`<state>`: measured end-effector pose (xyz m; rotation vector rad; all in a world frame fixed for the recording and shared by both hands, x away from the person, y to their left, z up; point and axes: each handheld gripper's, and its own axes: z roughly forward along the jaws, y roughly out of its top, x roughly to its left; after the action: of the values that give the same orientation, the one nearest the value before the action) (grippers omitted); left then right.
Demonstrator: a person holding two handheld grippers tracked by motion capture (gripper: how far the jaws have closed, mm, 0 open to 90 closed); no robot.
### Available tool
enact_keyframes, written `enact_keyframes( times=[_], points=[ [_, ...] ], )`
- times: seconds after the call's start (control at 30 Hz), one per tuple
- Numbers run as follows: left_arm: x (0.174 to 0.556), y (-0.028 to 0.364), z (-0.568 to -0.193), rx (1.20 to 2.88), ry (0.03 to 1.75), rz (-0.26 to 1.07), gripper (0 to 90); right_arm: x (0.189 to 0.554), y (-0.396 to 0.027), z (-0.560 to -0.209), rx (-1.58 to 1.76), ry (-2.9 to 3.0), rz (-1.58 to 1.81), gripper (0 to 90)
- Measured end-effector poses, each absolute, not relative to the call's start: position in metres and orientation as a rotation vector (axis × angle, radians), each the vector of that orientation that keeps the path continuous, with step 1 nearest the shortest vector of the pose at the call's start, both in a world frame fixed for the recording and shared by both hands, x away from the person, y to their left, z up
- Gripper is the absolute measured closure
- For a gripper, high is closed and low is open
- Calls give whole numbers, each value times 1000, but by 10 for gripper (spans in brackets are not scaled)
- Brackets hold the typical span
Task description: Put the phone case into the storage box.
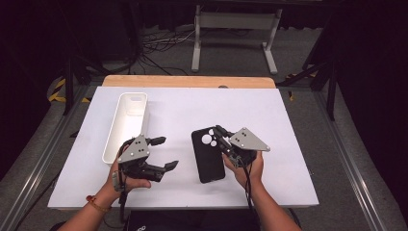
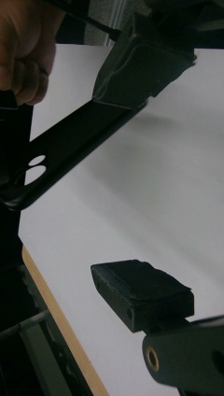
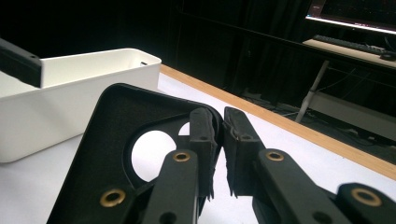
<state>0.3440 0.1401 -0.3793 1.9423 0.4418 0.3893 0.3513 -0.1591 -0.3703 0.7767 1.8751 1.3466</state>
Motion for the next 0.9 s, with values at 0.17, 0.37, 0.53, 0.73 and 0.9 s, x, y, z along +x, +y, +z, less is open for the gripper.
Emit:
enact_keyframes(
  times=[0.17,0.37,0.53,0.73,0.9],
  points=[
    [349,127,-377,1938,455,376,209,349,-156,-371,764,1873,1345,831],
    [356,113,-371,1899,494,351,286,345,-149,-371,730,1866,1329,830],
    [359,109,-369,1887,527,371,416,339,-144,-371,697,1840,1314,830],
    [366,109,-369,1867,567,367,528,333,-140,-371,659,1799,1293,829],
    [367,107,-371,1857,578,345,596,330,-137,-372,644,1783,1287,828]
  ],
)
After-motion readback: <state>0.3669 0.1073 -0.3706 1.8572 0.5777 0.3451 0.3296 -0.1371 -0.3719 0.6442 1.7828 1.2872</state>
